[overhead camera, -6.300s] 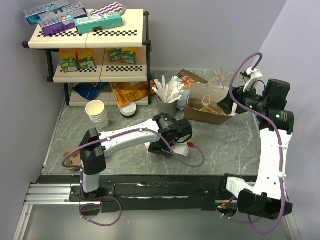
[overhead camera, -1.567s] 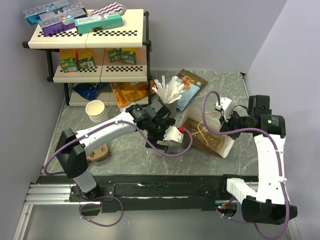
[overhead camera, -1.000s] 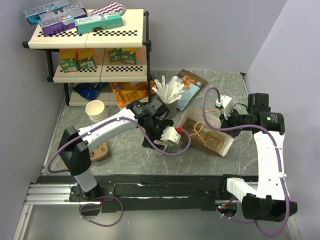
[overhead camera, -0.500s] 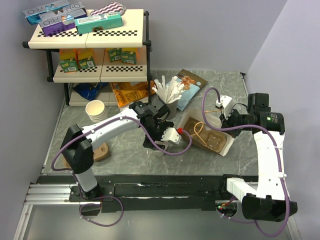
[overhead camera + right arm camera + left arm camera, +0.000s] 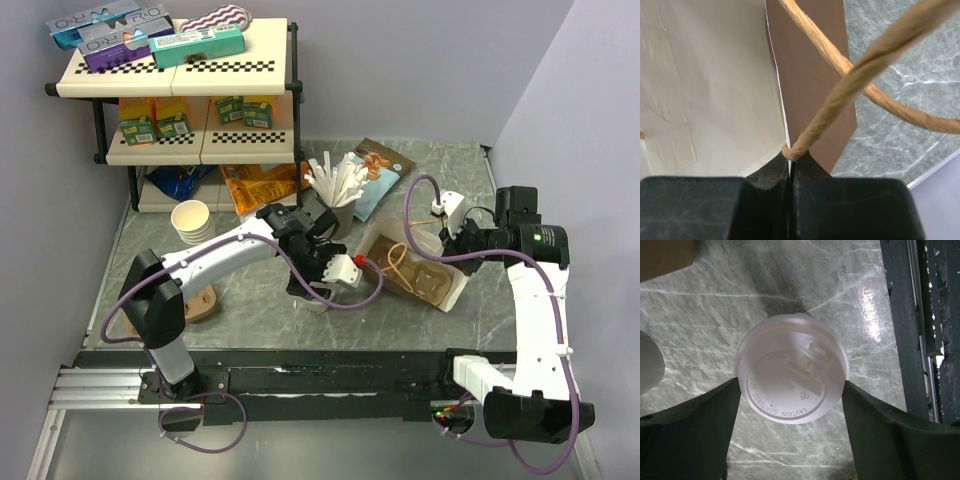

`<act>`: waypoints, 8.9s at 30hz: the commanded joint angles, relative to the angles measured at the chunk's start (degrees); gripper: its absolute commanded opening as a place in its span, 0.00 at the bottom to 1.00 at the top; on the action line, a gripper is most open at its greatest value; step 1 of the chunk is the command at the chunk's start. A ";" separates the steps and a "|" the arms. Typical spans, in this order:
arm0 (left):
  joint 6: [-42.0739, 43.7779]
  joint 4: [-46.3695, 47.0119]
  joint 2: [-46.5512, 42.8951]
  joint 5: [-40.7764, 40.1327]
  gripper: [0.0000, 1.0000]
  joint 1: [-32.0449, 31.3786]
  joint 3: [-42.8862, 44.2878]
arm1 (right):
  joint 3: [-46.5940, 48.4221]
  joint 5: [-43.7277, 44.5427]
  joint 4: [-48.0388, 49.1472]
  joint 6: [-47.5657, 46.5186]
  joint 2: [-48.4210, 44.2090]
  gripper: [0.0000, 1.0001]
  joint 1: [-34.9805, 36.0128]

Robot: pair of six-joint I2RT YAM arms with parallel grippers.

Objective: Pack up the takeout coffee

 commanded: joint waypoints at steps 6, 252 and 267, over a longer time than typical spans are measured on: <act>-3.25 -0.14 -2.03 1.01 0.61 0.05 -2.22 | 0.67 -2.78 1.04 1.30 -0.33 0.00 0.26; 11.60 27.82 14.83 -11.39 0.38 -19.81 12.80 | -7.06 9.00 15.90 25.03 -10.79 0.00 26.10; 8.88 26.75 18.88 -11.12 0.60 -18.84 17.73 | -7.68 8.21 15.98 24.85 -11.50 0.00 26.19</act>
